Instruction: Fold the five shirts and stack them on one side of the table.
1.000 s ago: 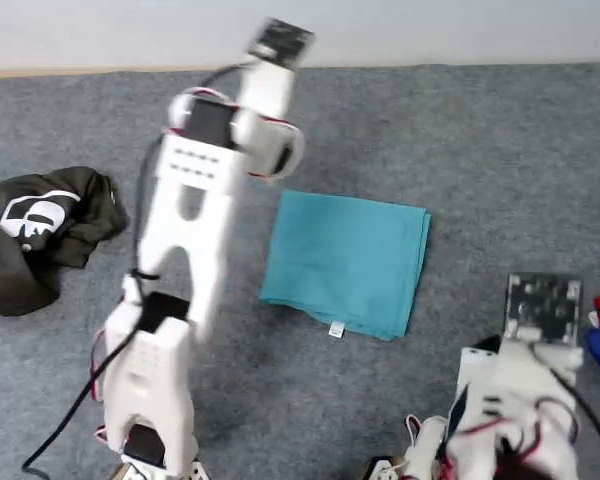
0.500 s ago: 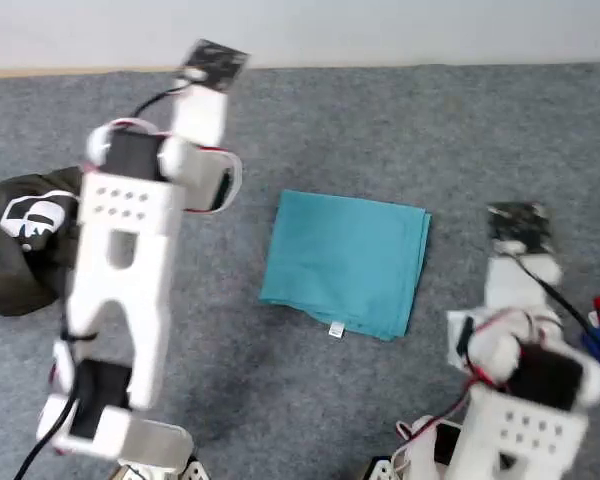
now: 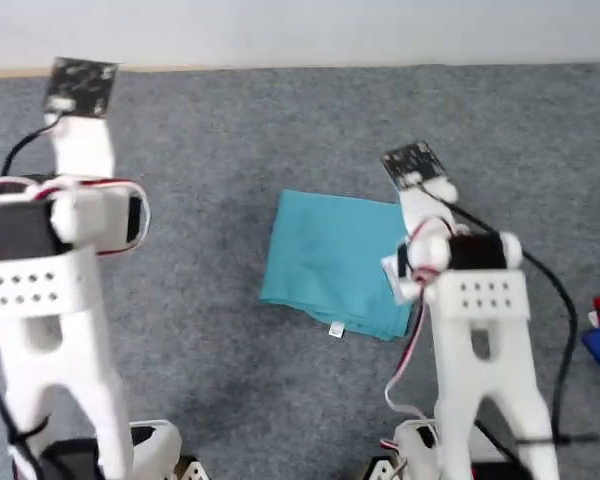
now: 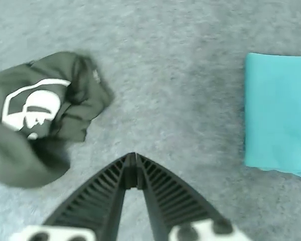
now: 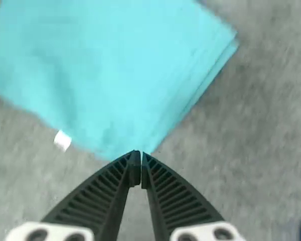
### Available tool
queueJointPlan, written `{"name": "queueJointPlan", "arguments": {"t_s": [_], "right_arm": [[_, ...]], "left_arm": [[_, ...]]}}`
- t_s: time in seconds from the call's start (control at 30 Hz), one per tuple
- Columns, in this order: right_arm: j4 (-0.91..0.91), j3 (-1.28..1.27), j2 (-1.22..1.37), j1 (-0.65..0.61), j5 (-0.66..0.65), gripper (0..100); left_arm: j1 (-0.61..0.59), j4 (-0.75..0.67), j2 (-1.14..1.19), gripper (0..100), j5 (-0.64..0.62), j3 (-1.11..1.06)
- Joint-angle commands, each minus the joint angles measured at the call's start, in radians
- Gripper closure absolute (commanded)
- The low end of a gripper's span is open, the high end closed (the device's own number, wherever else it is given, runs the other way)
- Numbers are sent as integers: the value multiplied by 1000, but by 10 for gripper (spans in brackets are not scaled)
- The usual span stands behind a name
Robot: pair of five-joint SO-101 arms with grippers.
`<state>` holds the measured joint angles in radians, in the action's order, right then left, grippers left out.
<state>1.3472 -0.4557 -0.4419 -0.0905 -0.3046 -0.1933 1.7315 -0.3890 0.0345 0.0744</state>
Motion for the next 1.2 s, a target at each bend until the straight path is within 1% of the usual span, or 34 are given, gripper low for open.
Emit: {"name": "queueJointPlan", "arguments": {"t_s": [0.0,0.1,0.17,0.27,0.33,0.53,0.8,0.87,1.0,1.17], "right_arm": [[-91,158,147,1,48,990],[-165,256,300,18,83,980],[-173,330,397,21,91,934],[-174,430,526,35,161,855],[-179,485,599,45,189,851],[-173,609,740,50,198,894],[-156,635,750,51,196,893],[-128,635,750,51,196,876],[-50,666,750,54,198,790],[-39,698,756,93,198,786]], "left_arm": [[-86,21,-69,998,14,-21],[-175,20,-78,998,84,-28],[-233,20,-77,998,138,-28],[-295,20,-75,998,183,-28],[-311,20,-77,998,189,-28],[-331,20,-75,998,187,-28],[-331,18,-75,998,189,-28],[-331,14,-75,998,189,-30],[-331,-3,-75,998,189,-81],[-331,-9,-75,998,189,-116]]}}
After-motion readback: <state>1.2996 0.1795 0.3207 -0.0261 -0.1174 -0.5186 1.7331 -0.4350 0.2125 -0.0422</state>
